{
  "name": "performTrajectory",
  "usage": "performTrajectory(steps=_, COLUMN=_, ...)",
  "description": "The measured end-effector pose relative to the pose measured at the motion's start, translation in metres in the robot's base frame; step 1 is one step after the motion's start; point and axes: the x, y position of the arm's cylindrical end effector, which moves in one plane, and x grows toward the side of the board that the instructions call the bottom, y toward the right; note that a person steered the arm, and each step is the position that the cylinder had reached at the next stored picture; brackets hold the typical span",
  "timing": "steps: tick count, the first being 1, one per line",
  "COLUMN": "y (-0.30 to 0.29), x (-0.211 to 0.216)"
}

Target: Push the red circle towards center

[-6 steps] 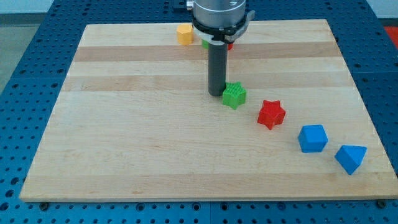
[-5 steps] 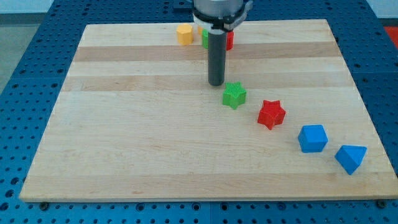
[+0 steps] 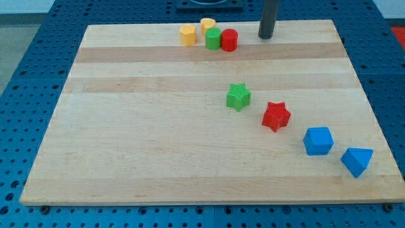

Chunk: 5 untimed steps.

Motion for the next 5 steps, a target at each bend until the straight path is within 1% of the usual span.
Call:
performTrajectory(steps=1, y=-0.018, x=0.000)
performTrajectory(steps=3, y=-0.048, x=0.022)
performTrajectory(steps=4, y=-0.067, x=0.023)
performTrajectory(steps=5, y=-0.076, x=0.015)
